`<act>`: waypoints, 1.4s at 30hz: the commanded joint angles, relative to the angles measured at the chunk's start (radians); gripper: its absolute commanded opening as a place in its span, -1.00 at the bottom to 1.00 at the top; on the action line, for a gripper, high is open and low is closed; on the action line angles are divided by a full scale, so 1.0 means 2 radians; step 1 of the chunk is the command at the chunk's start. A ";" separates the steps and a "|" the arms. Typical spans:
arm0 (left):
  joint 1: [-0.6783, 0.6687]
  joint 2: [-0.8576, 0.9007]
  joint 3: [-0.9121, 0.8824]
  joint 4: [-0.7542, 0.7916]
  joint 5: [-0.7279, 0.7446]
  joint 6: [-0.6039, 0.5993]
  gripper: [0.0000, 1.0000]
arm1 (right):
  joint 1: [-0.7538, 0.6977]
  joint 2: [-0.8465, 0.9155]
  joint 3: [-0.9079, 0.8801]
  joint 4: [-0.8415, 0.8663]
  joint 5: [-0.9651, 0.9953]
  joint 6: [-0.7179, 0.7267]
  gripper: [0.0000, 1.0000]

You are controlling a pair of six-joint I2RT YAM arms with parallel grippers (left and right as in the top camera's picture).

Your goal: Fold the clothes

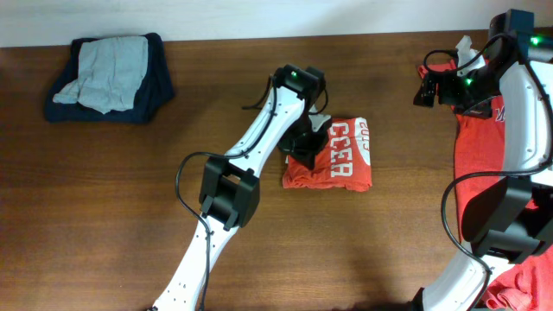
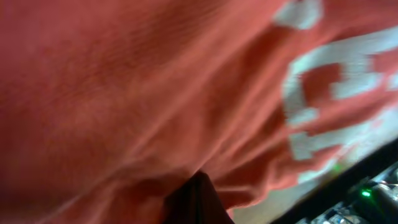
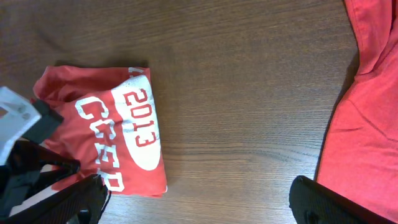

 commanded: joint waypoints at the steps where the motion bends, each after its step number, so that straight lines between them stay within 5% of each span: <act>1: -0.004 -0.010 -0.023 -0.002 -0.048 -0.004 -0.99 | -0.001 -0.010 0.008 -0.001 0.002 -0.005 0.97; 12: 0.002 -0.056 -0.034 -0.001 -0.050 0.001 -0.99 | -0.001 -0.010 0.008 -0.001 0.002 -0.005 0.97; 17: 0.004 -0.099 -0.034 -0.001 -0.124 -0.007 -0.99 | -0.001 -0.010 0.008 -0.001 0.002 -0.005 0.97; 42: 0.006 -0.102 -0.157 0.030 -0.094 -0.006 -0.99 | -0.001 -0.010 0.008 -0.001 0.002 -0.005 0.97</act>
